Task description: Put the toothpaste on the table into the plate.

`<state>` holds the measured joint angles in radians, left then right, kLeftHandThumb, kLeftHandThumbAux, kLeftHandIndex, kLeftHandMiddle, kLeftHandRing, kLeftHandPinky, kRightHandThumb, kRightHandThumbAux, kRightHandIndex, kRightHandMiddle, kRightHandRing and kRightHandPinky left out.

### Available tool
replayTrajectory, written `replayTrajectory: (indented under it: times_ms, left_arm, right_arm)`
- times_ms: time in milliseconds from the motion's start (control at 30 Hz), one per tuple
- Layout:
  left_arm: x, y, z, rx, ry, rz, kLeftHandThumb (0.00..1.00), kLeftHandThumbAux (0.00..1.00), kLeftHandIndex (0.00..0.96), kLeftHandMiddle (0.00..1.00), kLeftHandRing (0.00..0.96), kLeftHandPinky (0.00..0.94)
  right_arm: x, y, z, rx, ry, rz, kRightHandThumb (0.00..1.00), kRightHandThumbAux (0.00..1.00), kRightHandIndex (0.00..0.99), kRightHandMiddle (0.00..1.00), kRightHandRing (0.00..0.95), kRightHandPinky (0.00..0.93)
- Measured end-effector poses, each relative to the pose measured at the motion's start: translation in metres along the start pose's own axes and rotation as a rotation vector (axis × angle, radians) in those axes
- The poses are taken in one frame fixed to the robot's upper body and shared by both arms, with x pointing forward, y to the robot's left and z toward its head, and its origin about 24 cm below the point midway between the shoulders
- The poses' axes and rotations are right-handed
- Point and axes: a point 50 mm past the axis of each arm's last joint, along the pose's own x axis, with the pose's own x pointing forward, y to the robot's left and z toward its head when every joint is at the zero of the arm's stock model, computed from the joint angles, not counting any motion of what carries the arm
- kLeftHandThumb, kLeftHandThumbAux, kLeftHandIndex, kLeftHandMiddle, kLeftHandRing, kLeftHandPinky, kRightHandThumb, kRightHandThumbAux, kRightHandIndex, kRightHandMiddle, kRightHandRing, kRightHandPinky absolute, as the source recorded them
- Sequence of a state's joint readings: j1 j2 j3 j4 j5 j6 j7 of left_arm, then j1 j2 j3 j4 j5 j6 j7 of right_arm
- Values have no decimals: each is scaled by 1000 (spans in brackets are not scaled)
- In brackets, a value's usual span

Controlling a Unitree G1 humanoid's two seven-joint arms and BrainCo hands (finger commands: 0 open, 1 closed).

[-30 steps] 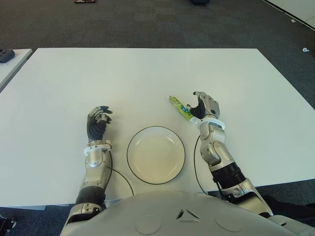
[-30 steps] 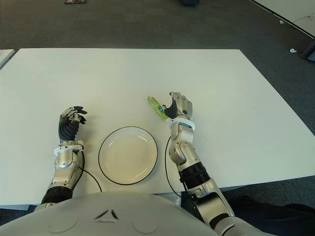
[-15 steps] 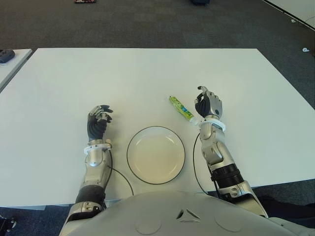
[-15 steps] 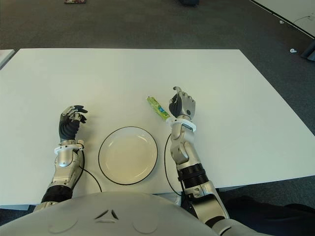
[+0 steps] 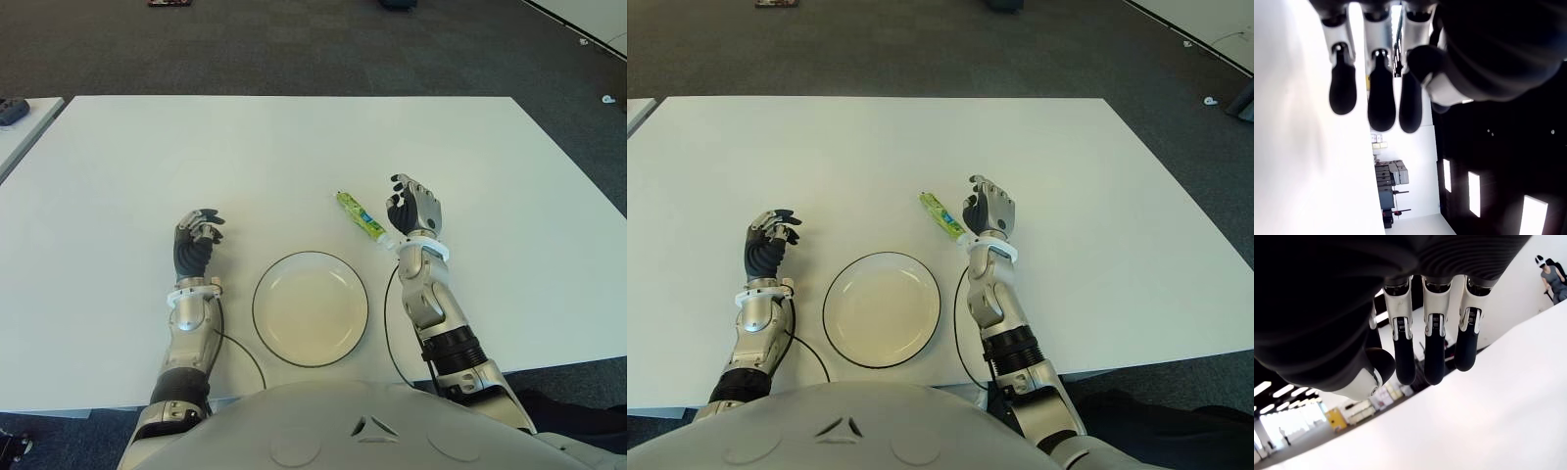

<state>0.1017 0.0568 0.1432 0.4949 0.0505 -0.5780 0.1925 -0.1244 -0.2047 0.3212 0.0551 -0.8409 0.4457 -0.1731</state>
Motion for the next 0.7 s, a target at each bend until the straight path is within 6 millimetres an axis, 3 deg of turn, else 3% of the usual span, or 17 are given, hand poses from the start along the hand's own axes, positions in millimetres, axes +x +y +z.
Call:
replayTrajectory:
  times_ms: [33,200,233,367,700]
  left_arm:
    - [0,0,0,1,0,0,834,680,401,501,631,612]
    - [0,0,0,4,-1,6,834,680,400,503,633,615]
    - [0,0,0,4,0,6,834,680,400,502,631,612]
    - [1,0,0,5,1,7,833,680,400,500,628,608]
    - [1,1,-1,7,3,7,834,680,400,501,627,605]
  right_arm:
    - [0,1,-1,-13,-2,16,578,515,351,292,291,307]
    - [-1,9,-2,-104,-22,126,519,398,263,241,243,236]
    - [-2,10,-2,-124,-27,148,502,373,177,179,174,178]
    - [-3,15,1,-191,-50,221,457,301,38,40,39,43]
    - [-3,13,6,-259,-55,307,430,178,0,0,0,1]
